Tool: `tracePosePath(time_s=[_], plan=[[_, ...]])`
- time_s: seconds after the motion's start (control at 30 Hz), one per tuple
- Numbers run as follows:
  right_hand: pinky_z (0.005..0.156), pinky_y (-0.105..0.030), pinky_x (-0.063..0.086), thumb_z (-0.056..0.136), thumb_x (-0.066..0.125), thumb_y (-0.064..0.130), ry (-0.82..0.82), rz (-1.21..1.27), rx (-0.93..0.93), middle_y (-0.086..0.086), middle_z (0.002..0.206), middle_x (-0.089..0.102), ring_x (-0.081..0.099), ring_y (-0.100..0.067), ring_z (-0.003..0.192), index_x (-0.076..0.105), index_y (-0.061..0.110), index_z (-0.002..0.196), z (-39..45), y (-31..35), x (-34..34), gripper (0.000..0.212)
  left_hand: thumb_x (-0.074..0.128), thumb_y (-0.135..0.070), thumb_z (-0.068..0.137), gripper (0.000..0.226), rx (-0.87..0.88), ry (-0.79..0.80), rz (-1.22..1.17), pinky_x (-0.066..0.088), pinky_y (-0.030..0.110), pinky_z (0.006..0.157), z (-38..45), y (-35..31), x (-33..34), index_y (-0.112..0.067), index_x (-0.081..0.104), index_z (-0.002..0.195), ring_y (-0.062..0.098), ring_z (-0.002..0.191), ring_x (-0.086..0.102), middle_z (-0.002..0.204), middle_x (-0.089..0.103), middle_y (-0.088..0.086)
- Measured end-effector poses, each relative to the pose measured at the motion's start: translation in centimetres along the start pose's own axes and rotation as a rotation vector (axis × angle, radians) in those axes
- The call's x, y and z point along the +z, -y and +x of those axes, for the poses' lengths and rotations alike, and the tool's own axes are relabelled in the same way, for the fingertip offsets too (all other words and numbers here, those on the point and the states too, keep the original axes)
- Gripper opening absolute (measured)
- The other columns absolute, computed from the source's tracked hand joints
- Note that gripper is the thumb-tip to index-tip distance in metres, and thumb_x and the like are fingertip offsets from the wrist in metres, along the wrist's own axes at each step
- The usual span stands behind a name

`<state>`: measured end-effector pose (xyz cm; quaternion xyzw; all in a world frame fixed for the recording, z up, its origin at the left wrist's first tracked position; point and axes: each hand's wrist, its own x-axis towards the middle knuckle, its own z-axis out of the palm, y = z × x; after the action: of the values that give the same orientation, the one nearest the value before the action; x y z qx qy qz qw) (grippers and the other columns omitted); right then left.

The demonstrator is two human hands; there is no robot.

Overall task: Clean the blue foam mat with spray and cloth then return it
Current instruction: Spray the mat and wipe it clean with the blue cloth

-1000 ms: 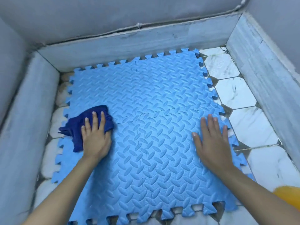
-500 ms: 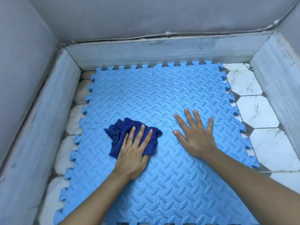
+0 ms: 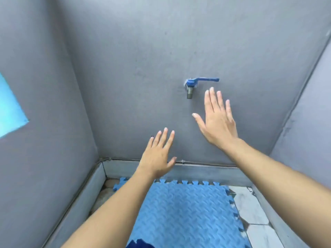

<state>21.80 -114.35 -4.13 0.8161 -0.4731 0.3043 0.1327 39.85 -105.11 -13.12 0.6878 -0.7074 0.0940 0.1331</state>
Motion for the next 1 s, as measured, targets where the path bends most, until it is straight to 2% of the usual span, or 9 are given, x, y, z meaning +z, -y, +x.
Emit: tracePosePath(time_s=[0.07, 0.13, 0.17, 0.27, 0.33, 0.57, 1.0], plan=[[0.122, -0.046, 0.0, 0.099, 0.034, 0.05, -0.021, -0.054, 0.003, -0.009, 0.164, 0.001, -0.001, -0.025, 0.151, 0.005, 0.006, 0.155, 5.6, 0.0, -2.4, 0.077, 0.038, -0.051, 0.093, 0.083, -0.016, -0.1, 0.033, 0.002, 0.043, 0.119, 3.4, -0.1, -2.8, -0.021, -0.012, 0.152, 0.027, 0.148, -0.005, 0.16, -0.012, 0.007], [0.121, -0.047, -0.002, 0.099, 0.034, 0.05, 0.076, -0.136, 0.022, -0.01, 0.164, 0.004, -0.003, -0.024, 0.151, 0.006, 0.005, 0.155, 8.7, -0.4, -3.3, 0.077, 0.036, -0.053, 0.094, 0.082, -0.025, -0.12, 0.057, 0.002, 0.044, 0.119, 5.1, -0.4, -4.4, -0.02, -0.011, 0.152, 0.027, 0.148, -0.005, 0.161, -0.011, 0.008], [0.121, -0.048, -0.002, 0.099, 0.034, 0.051, 0.131, -0.156, 0.034, -0.011, 0.163, 0.012, -0.001, -0.024, 0.151, 0.012, 0.005, 0.154, 9.5, -0.5, -3.4, 0.075, 0.036, -0.053, 0.094, 0.082, -0.024, -0.118, 0.061, 0.002, 0.045, 0.119, 5.4, -0.6, -4.8, -0.02, -0.011, 0.152, 0.027, 0.148, -0.006, 0.161, -0.01, 0.008], [0.121, -0.05, 0.003, 0.098, 0.039, 0.048, 0.139, -0.131, 0.074, -0.017, 0.147, 0.042, 0.022, -0.03, 0.145, 0.039, 0.006, 0.139, 9.9, -0.3, -3.2, 0.059, 0.032, -0.055, 0.094, 0.082, -0.014, -0.073, 0.101, 0.0, 0.045, 0.118, 5.2, -0.6, -4.8, -0.019, -0.014, 0.152, 0.026, 0.148, -0.007, 0.16, -0.012, 0.008], [0.121, -0.05, 0.004, 0.098, 0.039, 0.048, 0.131, -0.134, 0.106, -0.019, 0.136, 0.05, 0.036, -0.033, 0.135, 0.047, 0.006, 0.13, 10.1, 0.4, -3.3, 0.053, 0.03, -0.056, 0.095, 0.082, -0.027, -0.028, 0.127, -0.001, 0.045, 0.118, 4.7, -0.4, -4.4, -0.019, -0.017, 0.151, 0.026, 0.148, -0.009, 0.16, -0.014, 0.008], [0.122, -0.047, 0.003, 0.096, 0.041, 0.049, 0.127, -0.237, 0.147, -0.02, 0.131, 0.051, 0.041, -0.036, 0.13, 0.047, 0.004, 0.129, 9.1, 1.8, -4.0, 0.056, 0.026, -0.058, 0.095, 0.083, -0.058, 0.034, 0.15, -0.004, 0.045, 0.118, 2.9, 0.0, -2.7, -0.016, -0.021, 0.149, 0.026, 0.147, -0.012, 0.159, -0.018, 0.008], [0.122, -0.047, 0.002, 0.096, 0.041, 0.046, 0.184, -0.279, 0.174, -0.02, 0.135, 0.047, 0.037, -0.036, 0.133, 0.04, 0.002, 0.137, 8.4, 3.0, -4.7, 0.06, 0.025, -0.059, 0.095, 0.085, -0.085, 0.014, 0.119, -0.004, 0.045, 0.118, 2.9, -0.1, -3.2, -0.014, -0.024, 0.148, 0.024, 0.147, -0.013, 0.159, -0.019, 0.008]])
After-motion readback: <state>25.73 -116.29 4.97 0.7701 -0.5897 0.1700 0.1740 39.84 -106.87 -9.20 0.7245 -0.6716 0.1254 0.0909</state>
